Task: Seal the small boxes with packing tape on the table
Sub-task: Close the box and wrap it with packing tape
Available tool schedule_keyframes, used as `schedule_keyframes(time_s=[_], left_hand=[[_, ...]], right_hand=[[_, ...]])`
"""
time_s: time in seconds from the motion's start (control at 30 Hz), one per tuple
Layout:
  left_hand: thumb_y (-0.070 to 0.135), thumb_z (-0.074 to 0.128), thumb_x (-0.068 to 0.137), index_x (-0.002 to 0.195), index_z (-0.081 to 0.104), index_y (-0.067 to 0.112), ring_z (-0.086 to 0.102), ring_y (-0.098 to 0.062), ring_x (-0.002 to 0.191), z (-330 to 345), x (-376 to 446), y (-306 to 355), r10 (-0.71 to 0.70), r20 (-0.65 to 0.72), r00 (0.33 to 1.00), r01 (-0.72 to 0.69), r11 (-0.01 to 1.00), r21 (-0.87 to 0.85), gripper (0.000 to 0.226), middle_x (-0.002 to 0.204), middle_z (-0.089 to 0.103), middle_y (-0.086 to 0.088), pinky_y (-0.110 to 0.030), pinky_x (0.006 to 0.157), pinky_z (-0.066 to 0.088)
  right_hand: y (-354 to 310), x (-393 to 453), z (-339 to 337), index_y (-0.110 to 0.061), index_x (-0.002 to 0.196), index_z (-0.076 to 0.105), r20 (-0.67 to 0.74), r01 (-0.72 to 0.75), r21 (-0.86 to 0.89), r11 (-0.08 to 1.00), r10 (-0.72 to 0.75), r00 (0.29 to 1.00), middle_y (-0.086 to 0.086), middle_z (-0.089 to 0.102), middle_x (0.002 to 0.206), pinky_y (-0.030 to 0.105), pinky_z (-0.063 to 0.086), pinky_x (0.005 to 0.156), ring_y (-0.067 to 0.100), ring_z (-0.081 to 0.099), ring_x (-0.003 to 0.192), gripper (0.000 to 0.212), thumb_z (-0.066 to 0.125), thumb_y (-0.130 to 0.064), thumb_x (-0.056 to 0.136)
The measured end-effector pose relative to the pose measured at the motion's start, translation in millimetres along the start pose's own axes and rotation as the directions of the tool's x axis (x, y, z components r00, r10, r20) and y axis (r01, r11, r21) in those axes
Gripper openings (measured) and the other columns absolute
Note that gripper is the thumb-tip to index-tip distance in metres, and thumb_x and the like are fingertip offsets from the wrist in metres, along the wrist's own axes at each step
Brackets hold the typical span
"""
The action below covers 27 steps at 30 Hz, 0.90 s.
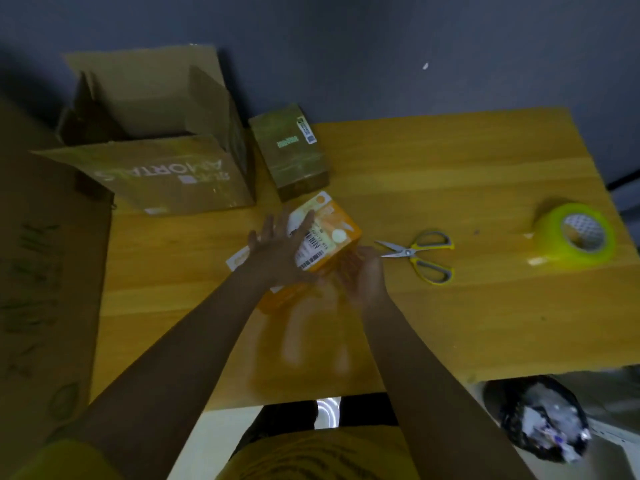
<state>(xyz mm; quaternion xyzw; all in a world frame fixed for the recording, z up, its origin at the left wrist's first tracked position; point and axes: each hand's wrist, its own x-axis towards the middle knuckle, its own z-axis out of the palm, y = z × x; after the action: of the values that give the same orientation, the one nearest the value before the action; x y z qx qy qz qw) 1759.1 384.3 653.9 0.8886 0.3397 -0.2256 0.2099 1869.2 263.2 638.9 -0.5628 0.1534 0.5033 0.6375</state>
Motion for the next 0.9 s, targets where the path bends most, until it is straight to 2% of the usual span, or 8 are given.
schedule_keyframes(time_s=[0.2, 0.3, 0.37, 0.47, 0.53, 0.63, 0.77, 0.9], left_hand=[[0.077, 0.062, 0.068, 0.146, -0.019, 0.046, 0.005, -0.034, 0.139, 15, 1, -2, -0.003, -0.128, 0.992, 0.004, 1.000, 0.009, 0.117, 0.156, -0.018, -0.002, -0.054, 0.106, 0.016], [0.079, 0.061, 0.066, 0.145, -0.020, 0.045, 0.008, -0.034, 0.138, 18, 4, -3, -0.008, -0.144, 0.990, 0.009, 1.000, 0.012, 0.118, 0.156, -0.016, -0.001, -0.054, 0.105, 0.019], [0.078, 0.062, 0.066, 0.145, -0.021, 0.044, 0.008, -0.034, 0.138, 18, 5, -2, -0.008, -0.148, 0.989, 0.009, 1.000, 0.010, 0.120, 0.156, -0.016, 0.000, -0.055, 0.105, 0.018], [0.077, 0.064, 0.064, 0.145, -0.027, 0.034, 0.007, -0.032, 0.139, 19, 3, -1, -0.028, -0.159, 0.987, 0.024, 0.999, -0.024, 0.129, 0.156, -0.017, 0.003, -0.053, 0.105, 0.018], [0.077, 0.064, 0.064, 0.147, -0.027, 0.023, 0.007, -0.030, 0.140, 21, 3, 0, -0.045, -0.170, 0.984, 0.039, 0.998, -0.040, 0.134, 0.158, -0.016, 0.003, -0.052, 0.105, 0.018], [0.078, 0.062, 0.066, 0.149, -0.022, 0.013, 0.008, -0.030, 0.142, 20, 5, -1, -0.058, -0.174, 0.983, 0.057, 0.998, -0.011, 0.135, 0.159, -0.014, -0.001, -0.050, 0.106, 0.019], [0.076, 0.062, 0.066, 0.150, -0.019, 0.011, 0.010, -0.029, 0.141, 22, 4, 2, -0.078, -0.182, 0.980, 0.075, 0.997, -0.025, 0.133, 0.159, -0.009, -0.004, -0.049, 0.106, 0.019], [0.077, 0.061, 0.064, 0.149, -0.020, 0.011, 0.012, -0.031, 0.140, 20, 3, 8, -0.099, -0.190, 0.977, 0.099, 0.995, -0.011, 0.134, 0.158, -0.004, -0.005, -0.051, 0.106, 0.019]], right_hand=[[13, 0, 5, -0.013, 0.086, 0.061, -0.128, -0.009, 0.055, 0.998, 0.016, 0.992, 0.002, 0.059, 0.082, 0.025, 0.046, 0.071, 0.015, 0.056, 0.078, 0.011, 0.054, -0.017, 0.093], [19, 6, 7, -0.009, 0.094, 0.060, -0.236, 0.169, -0.094, 0.981, -0.186, 0.954, 0.007, 0.059, 0.090, 0.030, 0.046, 0.074, 0.019, 0.056, 0.086, 0.007, 0.054, -0.009, 0.091], [21, 6, 8, -0.004, 0.106, 0.059, -0.251, 0.430, -0.453, 0.781, -0.574, 0.779, 0.011, 0.057, 0.103, 0.034, 0.042, 0.084, 0.019, 0.054, 0.095, 0.018, 0.052, -0.011, 0.090], [4, 14, 17, 0.001, 0.125, 0.056, 0.330, 0.600, -0.800, 0.011, -0.826, 0.456, 0.019, 0.052, 0.130, 0.037, 0.032, 0.104, 0.027, 0.045, 0.122, 0.044, 0.041, -0.021, 0.090], [-22, 27, 36, -0.002, 0.137, 0.048, 0.617, 0.632, -0.733, -0.251, -0.636, 0.463, 0.017, 0.045, 0.143, 0.044, 0.027, 0.111, 0.030, 0.036, 0.136, 0.050, 0.034, -0.022, 0.094], [-43, 51, 69, -0.007, 0.151, 0.025, 0.731, 0.543, -0.641, -0.543, -0.218, 0.647, 0.007, 0.024, 0.159, 0.045, 0.011, 0.119, 0.022, 0.014, 0.148, 0.053, 0.023, -0.030, 0.103], [-15, 52, 38, -0.006, 0.149, 0.032, 0.766, 0.474, -0.576, -0.666, -0.238, 0.597, 0.010, 0.029, 0.156, 0.048, 0.020, 0.115, 0.023, 0.025, 0.146, 0.063, 0.008, -0.041, 0.103], [14, 33, -24, -0.007, 0.150, 0.032, 0.742, 0.478, -0.660, -0.580, -0.405, 0.534, 0.008, 0.028, 0.157, 0.047, 0.021, 0.116, 0.019, 0.023, 0.146, 0.058, 0.019, -0.040, 0.103]])
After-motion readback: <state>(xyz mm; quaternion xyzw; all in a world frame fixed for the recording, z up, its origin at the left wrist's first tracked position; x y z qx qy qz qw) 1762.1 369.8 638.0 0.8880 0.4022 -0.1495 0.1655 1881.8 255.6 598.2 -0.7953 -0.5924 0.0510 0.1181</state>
